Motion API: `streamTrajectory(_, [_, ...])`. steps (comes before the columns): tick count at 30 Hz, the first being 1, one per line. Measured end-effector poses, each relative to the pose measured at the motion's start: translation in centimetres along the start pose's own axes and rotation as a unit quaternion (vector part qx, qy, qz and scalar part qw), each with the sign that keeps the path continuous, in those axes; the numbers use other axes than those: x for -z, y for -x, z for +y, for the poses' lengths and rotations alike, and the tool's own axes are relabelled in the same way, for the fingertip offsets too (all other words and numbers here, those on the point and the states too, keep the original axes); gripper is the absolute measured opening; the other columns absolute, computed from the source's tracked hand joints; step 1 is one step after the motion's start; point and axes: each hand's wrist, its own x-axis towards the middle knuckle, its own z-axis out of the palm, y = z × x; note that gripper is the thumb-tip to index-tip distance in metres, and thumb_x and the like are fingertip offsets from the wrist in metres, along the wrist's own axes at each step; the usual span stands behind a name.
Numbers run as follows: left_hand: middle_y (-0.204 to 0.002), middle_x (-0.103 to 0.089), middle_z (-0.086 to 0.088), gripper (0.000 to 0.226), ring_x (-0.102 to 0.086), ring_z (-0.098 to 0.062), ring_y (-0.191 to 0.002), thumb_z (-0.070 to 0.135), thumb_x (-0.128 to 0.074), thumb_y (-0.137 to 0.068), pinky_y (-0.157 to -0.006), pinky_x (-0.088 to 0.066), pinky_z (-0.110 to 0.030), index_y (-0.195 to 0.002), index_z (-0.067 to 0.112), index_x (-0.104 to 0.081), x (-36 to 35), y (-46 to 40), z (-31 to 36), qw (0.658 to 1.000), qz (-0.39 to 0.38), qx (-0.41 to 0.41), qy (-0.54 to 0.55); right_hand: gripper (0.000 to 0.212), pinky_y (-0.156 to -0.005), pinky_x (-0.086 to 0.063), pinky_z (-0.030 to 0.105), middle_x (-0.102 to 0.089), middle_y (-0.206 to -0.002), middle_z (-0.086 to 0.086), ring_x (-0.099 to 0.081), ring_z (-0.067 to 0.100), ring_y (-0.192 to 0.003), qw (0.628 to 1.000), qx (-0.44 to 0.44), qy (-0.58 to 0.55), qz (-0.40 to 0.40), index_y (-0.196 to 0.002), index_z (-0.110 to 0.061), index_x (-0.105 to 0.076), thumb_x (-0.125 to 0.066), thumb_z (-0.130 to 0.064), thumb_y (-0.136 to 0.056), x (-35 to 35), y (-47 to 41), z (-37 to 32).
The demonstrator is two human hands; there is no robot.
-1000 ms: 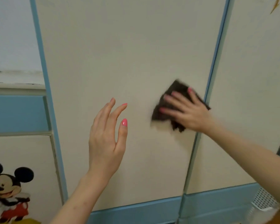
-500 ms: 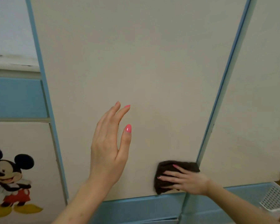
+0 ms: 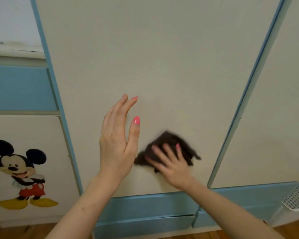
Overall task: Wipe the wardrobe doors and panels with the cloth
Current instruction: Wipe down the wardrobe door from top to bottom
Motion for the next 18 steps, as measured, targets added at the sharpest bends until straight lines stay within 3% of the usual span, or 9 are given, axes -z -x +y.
streamTrajectory(4, [-0.142, -0.043, -0.001, 0.041, -0.037, -0.012, -0.131, 0.031, -0.035, -0.095, -0.108, -0.026, -0.024, -0.132, 0.017, -0.046, 0.6, 0.4, -0.8, 1.000, 0.003, 0.023, -0.002, 0.038, -0.120, 0.005, 0.050, -0.032, -0.155, 0.000, -0.024, 0.027, -0.144, 0.971, 0.208, 0.009, -0.120, -0.134, -0.021, -0.043, -0.034, -0.013, -0.098, -0.8, 3.5, -3.2])
streamTrajectory(8, [-0.140, -0.044, 0.000, 0.037, -0.038, -0.011, -0.131, 0.029, -0.037, -0.096, -0.107, -0.032, -0.038, -0.129, 0.018, -0.048, 2.1, 1.0, -2.4, 0.997, 0.042, 0.053, 0.020, 0.038, -0.121, 0.003, 0.049, -0.037, -0.152, 0.004, -0.006, 0.026, -0.149, 0.956, 0.276, -0.027, -0.095, -0.136, -0.021, -0.052, -0.038, -0.015, -0.101, -0.3, -1.6, -2.0])
streamTrajectory(9, [-0.140, -0.044, 0.001, 0.036, -0.038, -0.010, -0.131, 0.028, -0.037, -0.096, -0.106, -0.034, -0.043, -0.128, 0.018, -0.049, 2.5, 1.1, -2.8, 0.996, 0.052, 0.064, 0.028, 0.040, -0.121, 0.000, 0.050, -0.040, -0.151, 0.004, -0.010, 0.025, -0.148, 0.969, 0.238, -0.036, -0.064, -0.137, -0.022, -0.053, -0.042, -0.015, -0.098, 0.5, -4.4, -1.6])
streamTrajectory(11, [-0.140, -0.044, 0.001, 0.034, -0.038, -0.010, -0.131, 0.027, -0.038, -0.097, -0.104, -0.035, -0.047, -0.128, 0.019, -0.049, 3.1, 1.0, -3.5, 0.994, 0.069, 0.077, 0.035, 0.047, -0.119, -0.010, 0.052, -0.041, -0.149, 0.005, -0.025, 0.024, -0.145, 0.995, 0.076, -0.045, 0.039, -0.140, -0.027, -0.049, -0.051, -0.016, -0.094, 2.7, -11.1, -1.2])
streamTrajectory(14, [-0.139, -0.046, -0.001, 0.033, -0.039, -0.012, -0.131, 0.022, -0.039, -0.097, -0.104, -0.035, -0.047, -0.128, 0.016, -0.050, 3.7, 0.6, -3.9, 0.993, 0.088, 0.078, 0.032, 0.049, -0.116, -0.015, 0.057, -0.033, -0.151, 0.005, -0.028, 0.027, -0.144, 0.973, -0.180, -0.055, 0.132, -0.142, -0.030, -0.042, -0.052, -0.023, -0.095, 3.9, -18.2, -3.7])
streamTrajectory(16, [-0.137, -0.047, -0.004, 0.032, -0.041, -0.015, -0.129, 0.018, -0.039, -0.097, -0.103, -0.037, -0.046, -0.126, 0.014, -0.050, 4.1, 0.7, -4.0, 0.992, 0.100, 0.065, 0.028, 0.055, -0.116, -0.013, 0.058, -0.030, -0.153, 0.004, -0.021, 0.029, -0.146, 0.964, -0.228, -0.048, 0.129, -0.143, -0.028, -0.040, -0.059, -0.028, -0.092, 2.6, -18.8, -7.1])
streamTrajectory(18, [-0.135, -0.048, -0.004, 0.031, -0.043, -0.014, -0.127, 0.018, -0.039, -0.096, -0.103, -0.038, -0.043, -0.124, 0.014, -0.051, 4.3, 1.3, -4.1, 0.992, 0.105, 0.062, 0.026, 0.061, -0.119, -0.008, 0.055, -0.040, -0.150, 0.001, -0.015, 0.029, -0.148, 0.988, -0.139, -0.032, 0.067, -0.140, -0.025, -0.044, -0.067, -0.035, -0.084, 0.4, -16.7, -11.0])
